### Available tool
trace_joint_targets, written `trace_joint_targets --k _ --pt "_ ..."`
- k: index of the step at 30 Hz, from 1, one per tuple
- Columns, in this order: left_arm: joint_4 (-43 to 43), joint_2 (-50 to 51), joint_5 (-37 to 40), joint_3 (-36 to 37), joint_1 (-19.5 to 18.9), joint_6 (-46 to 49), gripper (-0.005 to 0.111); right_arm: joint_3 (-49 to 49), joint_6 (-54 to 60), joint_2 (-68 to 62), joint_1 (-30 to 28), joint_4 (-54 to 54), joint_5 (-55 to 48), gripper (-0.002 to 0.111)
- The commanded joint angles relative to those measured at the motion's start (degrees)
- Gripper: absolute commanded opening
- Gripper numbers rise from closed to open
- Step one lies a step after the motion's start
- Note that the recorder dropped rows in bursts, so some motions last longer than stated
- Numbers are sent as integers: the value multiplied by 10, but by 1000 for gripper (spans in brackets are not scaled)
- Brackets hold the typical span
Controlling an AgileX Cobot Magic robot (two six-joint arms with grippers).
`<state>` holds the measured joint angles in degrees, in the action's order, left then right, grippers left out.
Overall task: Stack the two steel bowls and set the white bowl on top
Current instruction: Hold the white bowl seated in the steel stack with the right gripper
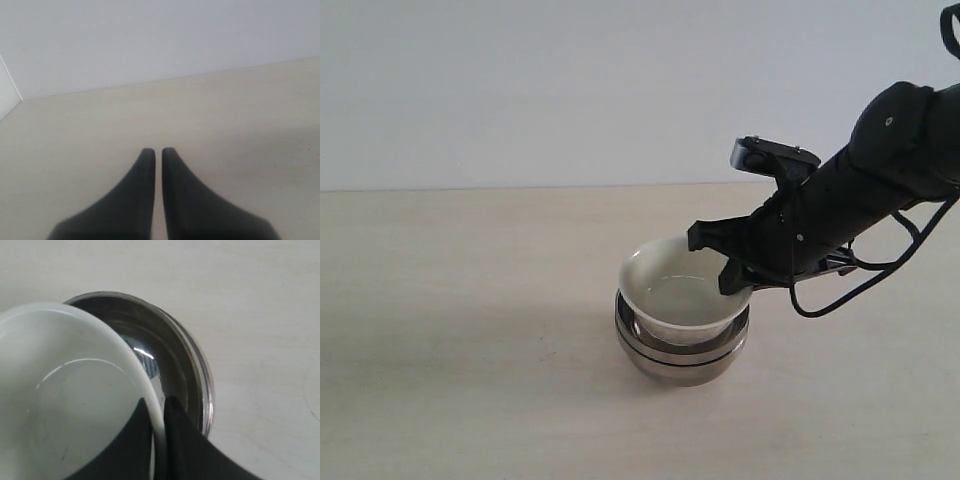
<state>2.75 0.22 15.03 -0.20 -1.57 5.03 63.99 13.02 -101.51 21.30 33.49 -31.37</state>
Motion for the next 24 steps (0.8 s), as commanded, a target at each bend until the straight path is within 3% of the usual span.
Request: trace_joint_targets --k 1,24 --pt "-4 -2 -4 2 -2 -6 4 -5 5 1 -2 1 13 0" --pt "-4 -2 -4 2 -2 -6 4 -5 8 2 -2 0 9 0"
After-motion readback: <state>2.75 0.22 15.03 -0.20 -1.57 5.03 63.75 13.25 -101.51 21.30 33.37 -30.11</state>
